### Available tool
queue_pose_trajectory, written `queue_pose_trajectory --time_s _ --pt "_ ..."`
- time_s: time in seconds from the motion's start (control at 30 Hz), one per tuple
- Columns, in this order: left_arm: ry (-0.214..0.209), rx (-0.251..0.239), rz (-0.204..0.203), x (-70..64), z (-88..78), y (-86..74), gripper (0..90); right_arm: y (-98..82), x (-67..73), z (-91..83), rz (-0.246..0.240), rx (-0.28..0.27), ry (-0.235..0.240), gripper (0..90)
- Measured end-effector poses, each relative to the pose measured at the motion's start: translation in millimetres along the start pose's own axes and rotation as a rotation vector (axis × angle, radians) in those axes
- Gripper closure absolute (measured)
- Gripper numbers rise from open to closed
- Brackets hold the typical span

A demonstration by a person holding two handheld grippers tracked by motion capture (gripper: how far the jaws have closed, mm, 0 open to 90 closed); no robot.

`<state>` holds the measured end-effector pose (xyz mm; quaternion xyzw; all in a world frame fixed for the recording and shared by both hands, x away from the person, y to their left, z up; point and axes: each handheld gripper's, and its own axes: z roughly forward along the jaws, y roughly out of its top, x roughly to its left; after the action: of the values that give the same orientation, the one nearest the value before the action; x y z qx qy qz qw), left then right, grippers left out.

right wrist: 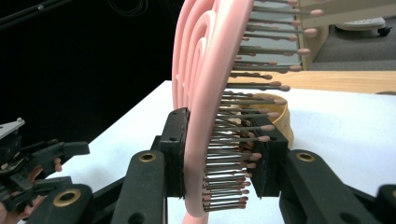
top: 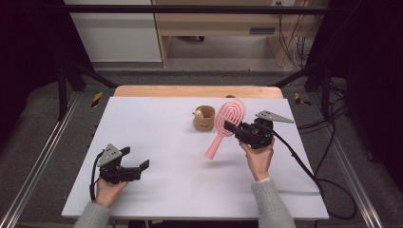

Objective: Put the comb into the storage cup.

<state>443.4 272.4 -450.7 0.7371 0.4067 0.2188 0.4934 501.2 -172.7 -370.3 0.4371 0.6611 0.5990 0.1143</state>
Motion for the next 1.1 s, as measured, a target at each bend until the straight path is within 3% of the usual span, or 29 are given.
queue_pose_trajectory --time_s 1.1 --pt "-0.013 0.004 0.0 1.4 -1.4 -2.2 3.6 43.5 -1.4 18.1 -0.058 -0.039 -0.105 64.0"
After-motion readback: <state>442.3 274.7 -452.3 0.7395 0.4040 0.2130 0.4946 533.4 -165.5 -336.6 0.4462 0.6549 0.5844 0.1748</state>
